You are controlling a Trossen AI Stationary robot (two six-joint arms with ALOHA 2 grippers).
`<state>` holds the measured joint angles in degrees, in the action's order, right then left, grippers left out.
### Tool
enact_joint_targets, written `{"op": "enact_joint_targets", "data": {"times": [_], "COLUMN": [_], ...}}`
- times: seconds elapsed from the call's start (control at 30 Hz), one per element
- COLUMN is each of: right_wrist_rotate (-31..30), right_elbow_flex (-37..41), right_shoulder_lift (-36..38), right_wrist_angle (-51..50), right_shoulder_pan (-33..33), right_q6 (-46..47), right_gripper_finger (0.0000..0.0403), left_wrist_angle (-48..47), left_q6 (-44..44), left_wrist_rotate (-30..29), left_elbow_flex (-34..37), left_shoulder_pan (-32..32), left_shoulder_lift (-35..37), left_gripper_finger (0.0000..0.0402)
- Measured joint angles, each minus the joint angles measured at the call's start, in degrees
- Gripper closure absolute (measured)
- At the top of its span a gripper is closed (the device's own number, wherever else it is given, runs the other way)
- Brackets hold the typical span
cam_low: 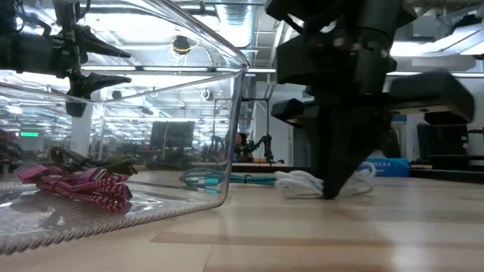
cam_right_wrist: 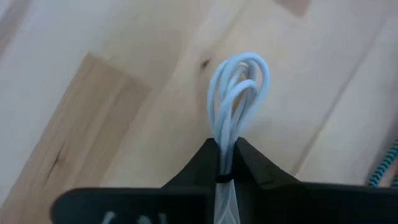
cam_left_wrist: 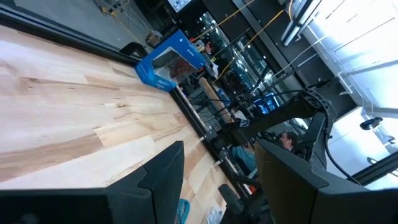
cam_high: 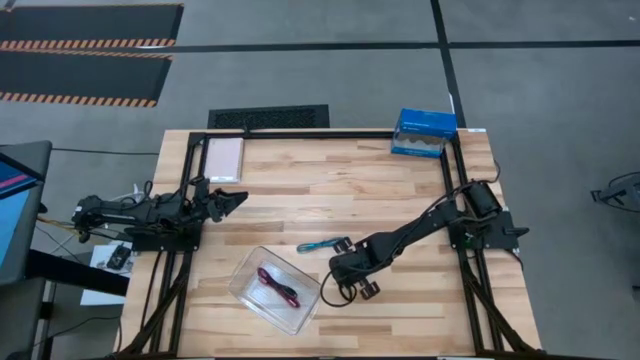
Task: Pick and place USB-C Cables
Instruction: Put the white charger cable into the transparent bin
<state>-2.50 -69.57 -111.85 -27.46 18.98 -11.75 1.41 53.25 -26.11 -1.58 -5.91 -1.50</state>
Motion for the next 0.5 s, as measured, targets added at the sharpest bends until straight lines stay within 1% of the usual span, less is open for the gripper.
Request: {"op": "enact_joint_targets", "data": {"times": [0.13, 0.27, 0.4, 0.5], "right_wrist_rotate": [0.41, 0.47, 0.5, -0.94], "right_elbow_flex": [-0.58, -1.17, -1.42, -1.41], "right_shoulder_lift": [-0.02, 1.18, 5.51, 10.11], "right_wrist_angle": [-0.17, -0.73, -0.84, -2.06], "right_shoulder_pan": [0.34, 0.44, 0.44, 0.36], "right_q6": [3.14, 5.14, 6.92, 7.48], "right_gripper_finger": [0.0389, 0.0392, 0.039, 0.0393], "left_wrist_angle": [0.0, 0.0, 0.0, 0.0], "left_q6": [0.04, 0.07, 0.11, 0.39], "left_wrist_rotate": [-0.17, -0.2, -0.2, -0.22], "left_elbow_flex": [0.0, 0.0, 0.0, 0.0], "left_shoulder_pan": [0.0, 0.0, 0.02, 0.02], "left_shoulder_lift": [0.0, 0.0, 0.0, 0.02], "left_gripper_finger": [0.0216, 0.0216, 0.0216, 0.0216]}}
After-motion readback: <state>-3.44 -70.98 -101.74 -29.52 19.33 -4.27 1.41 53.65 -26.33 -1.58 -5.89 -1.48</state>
